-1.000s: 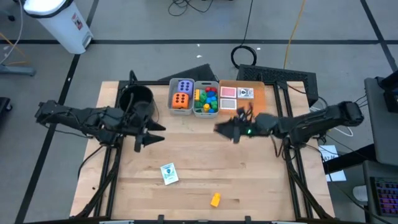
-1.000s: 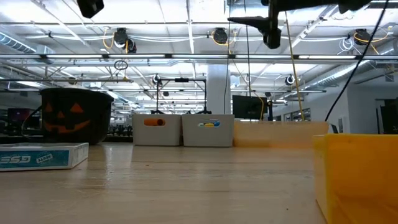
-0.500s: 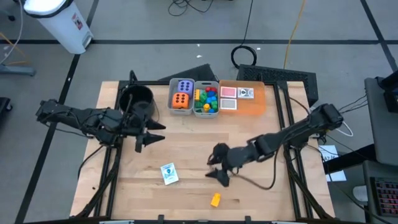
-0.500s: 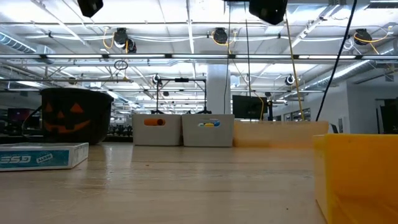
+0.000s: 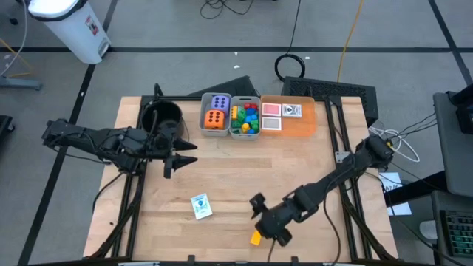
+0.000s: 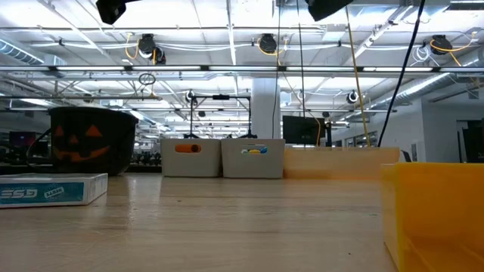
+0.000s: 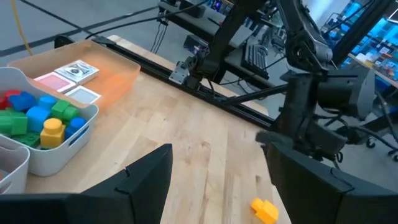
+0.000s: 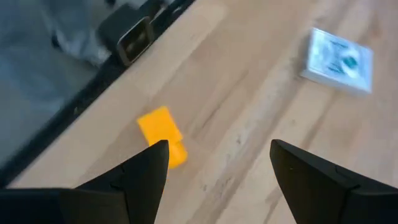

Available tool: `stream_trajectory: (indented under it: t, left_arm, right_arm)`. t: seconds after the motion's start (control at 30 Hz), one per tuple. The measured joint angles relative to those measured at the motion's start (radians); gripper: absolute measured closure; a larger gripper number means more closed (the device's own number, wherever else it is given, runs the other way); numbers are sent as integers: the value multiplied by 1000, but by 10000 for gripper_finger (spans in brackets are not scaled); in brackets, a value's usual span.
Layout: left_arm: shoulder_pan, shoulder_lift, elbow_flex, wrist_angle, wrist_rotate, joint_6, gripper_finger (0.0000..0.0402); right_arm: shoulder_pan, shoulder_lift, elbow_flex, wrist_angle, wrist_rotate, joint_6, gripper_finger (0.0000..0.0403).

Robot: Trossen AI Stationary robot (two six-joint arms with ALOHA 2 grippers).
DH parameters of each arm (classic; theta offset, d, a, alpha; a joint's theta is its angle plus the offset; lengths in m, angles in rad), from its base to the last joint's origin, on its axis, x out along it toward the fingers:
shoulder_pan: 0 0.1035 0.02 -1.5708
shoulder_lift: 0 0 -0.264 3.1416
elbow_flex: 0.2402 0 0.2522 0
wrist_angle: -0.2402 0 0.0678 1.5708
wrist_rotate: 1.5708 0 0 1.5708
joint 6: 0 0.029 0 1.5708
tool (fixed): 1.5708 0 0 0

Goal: Pick & Place Toys
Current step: Put the yellow gamepiece into the right gray bin

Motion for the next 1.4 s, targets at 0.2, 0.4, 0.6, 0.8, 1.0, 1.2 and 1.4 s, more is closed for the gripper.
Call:
stream_trajectory:
  t: [0.2, 0.4, 0.6, 0.8, 1.0, 1.2, 1.4]
  left_arm:
    - [0, 0, 0, -32, 8, -25, 135]
    - [0, 0, 0, -76, 11, -43, 135]
    - [0, 0, 0, -81, 11, -44, 135]
    - [0, 0, 0, -83, 11, -47, 135]
    - [0, 0, 0, -102, 10, -47, 135]
    - [0, 0, 0, -103, 3, -47, 135]
    - [0, 0, 0, -103, 2, -46, 135]
  right_arm:
    - [-4, 69, 0, 29, -138, -44, 133]
    - [-15, 114, 0, 32, -146, -118, 133]
    - [-32, 163, 0, 30, -243, -189, 133]
    - [-39, 211, 0, 52, -245, -220, 133]
    - [-50, 214, -12, 78, -246, -253, 152]
    - [-60, 214, -48, 81, -246, -249, 197]
    - [-58, 214, -61, 97, -249, -248, 222]
